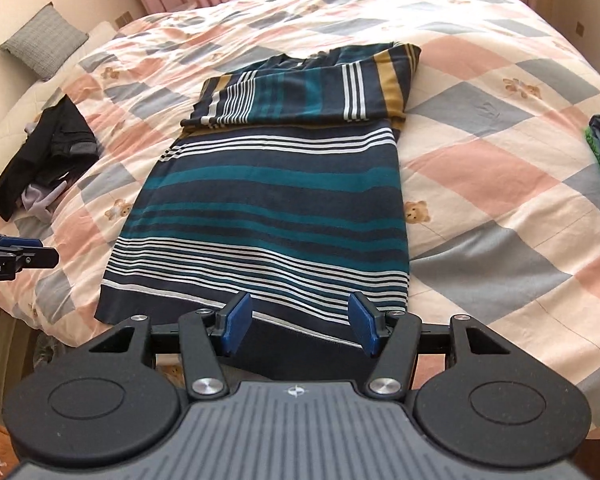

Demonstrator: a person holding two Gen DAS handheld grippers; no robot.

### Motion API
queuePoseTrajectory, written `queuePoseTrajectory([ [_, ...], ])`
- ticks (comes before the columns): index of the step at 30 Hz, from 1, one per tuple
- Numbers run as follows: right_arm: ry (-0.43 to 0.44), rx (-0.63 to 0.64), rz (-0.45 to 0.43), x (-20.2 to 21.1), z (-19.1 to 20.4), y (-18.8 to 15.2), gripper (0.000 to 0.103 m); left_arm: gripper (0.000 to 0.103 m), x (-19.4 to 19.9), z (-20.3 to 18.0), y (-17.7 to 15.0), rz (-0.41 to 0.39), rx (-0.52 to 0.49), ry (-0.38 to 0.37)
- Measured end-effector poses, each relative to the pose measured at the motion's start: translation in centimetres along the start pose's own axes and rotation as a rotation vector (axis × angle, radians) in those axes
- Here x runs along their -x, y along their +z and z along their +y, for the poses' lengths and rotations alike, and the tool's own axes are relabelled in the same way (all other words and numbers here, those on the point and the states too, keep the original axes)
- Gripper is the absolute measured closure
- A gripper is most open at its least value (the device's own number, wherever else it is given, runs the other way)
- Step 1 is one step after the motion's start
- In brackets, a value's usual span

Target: Fold clothes

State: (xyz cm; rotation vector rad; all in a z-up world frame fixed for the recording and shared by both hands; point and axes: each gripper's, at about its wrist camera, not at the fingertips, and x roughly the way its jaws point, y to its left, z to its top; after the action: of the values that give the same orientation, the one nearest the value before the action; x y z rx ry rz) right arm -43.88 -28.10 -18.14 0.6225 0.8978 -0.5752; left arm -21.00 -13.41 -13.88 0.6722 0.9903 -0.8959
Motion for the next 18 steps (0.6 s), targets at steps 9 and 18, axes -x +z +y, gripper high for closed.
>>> queuePoseTrajectory([
  [9,-0.025,0.009,-0.027,1.1,-1.3,-1.0,0.047,0.074,-1.9,2.2,-4.5,-0.017,-0.177,0.062],
  [18,-0.18,0.33,0.068,-1.8,-1.0,-6.2,0.047,0.074,-8.2,4.3,-13.7,0.003,-0.727,0.298],
])
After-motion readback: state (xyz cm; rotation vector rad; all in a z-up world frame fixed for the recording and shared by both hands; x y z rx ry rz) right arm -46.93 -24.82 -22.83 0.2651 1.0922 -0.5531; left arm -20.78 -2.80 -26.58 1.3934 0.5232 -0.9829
